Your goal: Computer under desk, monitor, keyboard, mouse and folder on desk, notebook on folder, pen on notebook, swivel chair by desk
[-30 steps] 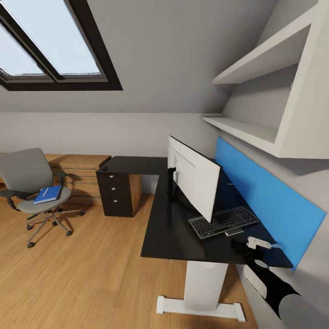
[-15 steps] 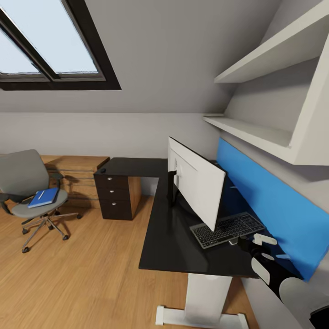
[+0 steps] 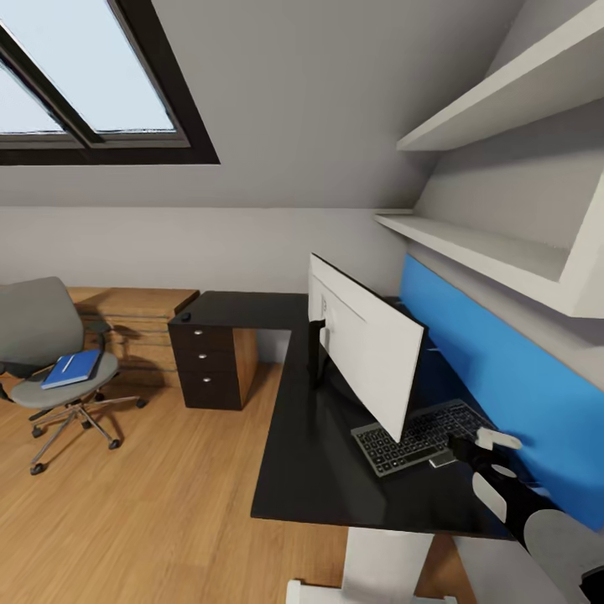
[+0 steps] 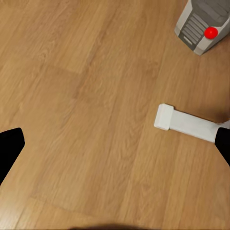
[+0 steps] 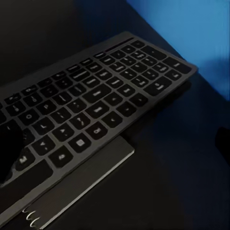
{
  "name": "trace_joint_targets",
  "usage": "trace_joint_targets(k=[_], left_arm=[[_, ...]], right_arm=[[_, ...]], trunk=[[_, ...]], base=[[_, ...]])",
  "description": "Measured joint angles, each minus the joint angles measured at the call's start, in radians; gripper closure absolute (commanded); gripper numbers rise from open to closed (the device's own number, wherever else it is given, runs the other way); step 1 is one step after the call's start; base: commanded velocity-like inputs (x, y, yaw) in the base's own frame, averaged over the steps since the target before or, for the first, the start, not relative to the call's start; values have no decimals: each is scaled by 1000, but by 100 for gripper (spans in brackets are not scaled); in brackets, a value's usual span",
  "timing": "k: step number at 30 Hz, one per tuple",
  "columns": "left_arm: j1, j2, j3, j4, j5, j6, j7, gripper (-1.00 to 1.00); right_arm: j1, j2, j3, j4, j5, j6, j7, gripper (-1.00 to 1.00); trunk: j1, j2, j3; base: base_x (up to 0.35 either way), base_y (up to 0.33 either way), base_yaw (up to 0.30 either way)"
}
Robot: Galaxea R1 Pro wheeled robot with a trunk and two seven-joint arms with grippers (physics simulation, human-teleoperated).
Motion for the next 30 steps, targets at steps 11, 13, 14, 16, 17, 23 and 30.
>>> trace_joint_targets(k=[11,13,14,16,17,23,30], left_arm=[[0,0,0,0,0,-2,0,-100],[0,1,1,0,0,-2,0,-100],[0,1,1,0,0,-2,0,-100],[0,1,1,0,0,-2,0,-100],[0,1,1,0,0,-2,0,-100],[0,7,2,0,0,-2,0,-100],[0,22,4,-1,1,-2,1,-100]], right_arm=[[0,-35,-17,-2,0,-4,-1,-100],[0,-44,-20,-3,0,-4,-1,-100],[0,-46,-20,-3,0,-4,-1,-100],[0,-50,-21,-3,0,-4,-1,-100],[0,-51,-22,-3,0,-4,-1,-100],[0,-60,-23,-3,0,-4,-1,-100],[0,-63,-23,-3,0,-5,-1,-100]], trunk=[[0,0,0],[0,0,0],[0,0,0],[0,0,0],[0,0,0],[0,0,0],[0,0,0]], base=[[119,-67,0],[52,-37,0],[37,-26,0],[72,-34,0],[169,-51,0],[177,-42,0],[58,-8,0]])
